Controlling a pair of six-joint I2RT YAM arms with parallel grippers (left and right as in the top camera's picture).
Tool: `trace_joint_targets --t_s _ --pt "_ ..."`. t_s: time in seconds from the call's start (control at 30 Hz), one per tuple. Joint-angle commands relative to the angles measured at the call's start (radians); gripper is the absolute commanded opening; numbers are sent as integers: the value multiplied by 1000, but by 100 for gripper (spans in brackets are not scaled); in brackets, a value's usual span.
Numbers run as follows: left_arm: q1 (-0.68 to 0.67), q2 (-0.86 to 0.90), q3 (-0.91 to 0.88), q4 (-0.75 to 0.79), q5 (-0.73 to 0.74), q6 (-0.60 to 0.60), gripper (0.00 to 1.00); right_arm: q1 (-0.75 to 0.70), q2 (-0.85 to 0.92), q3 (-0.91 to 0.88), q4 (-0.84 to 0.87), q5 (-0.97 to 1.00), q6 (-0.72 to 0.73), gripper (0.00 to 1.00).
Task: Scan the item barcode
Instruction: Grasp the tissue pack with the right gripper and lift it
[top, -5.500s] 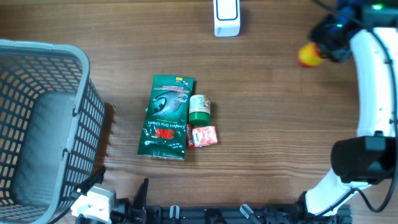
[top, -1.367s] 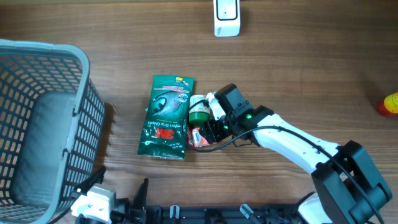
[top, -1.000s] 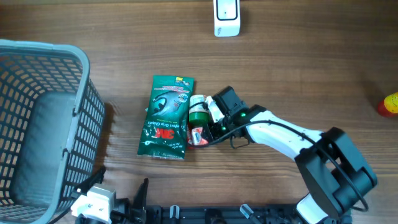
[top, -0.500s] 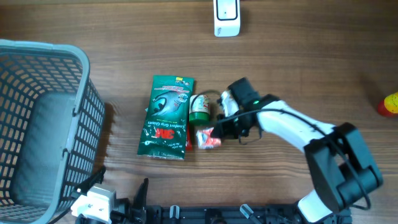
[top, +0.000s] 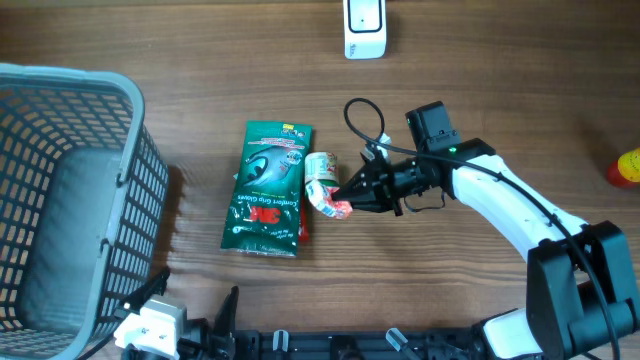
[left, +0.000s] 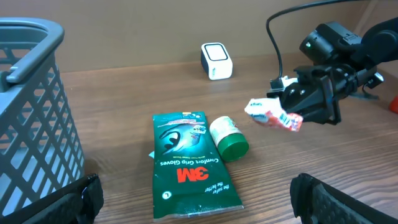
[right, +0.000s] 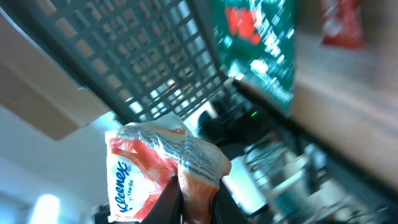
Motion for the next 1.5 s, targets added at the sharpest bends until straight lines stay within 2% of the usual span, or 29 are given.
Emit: trace_joint_targets --t_s 0.0,0.93,1.2,1.27,1.47 --pt "-4 -7 -3 3 16 15 100 -3 -13 19 2 -101 156 4" --pt "-4 -7 -3 2 16 15 100 -3 -13 19 2 -112 158 4" --pt "-4 -7 -3 2 16 15 100 -3 -13 19 3 -98 201 4" --pt "-4 -7 -3 3 16 15 100 -3 -13 19 3 10 199 4" --pt "-4 -7 -3 2 15 15 100 -3 -13 19 30 553 194 4"
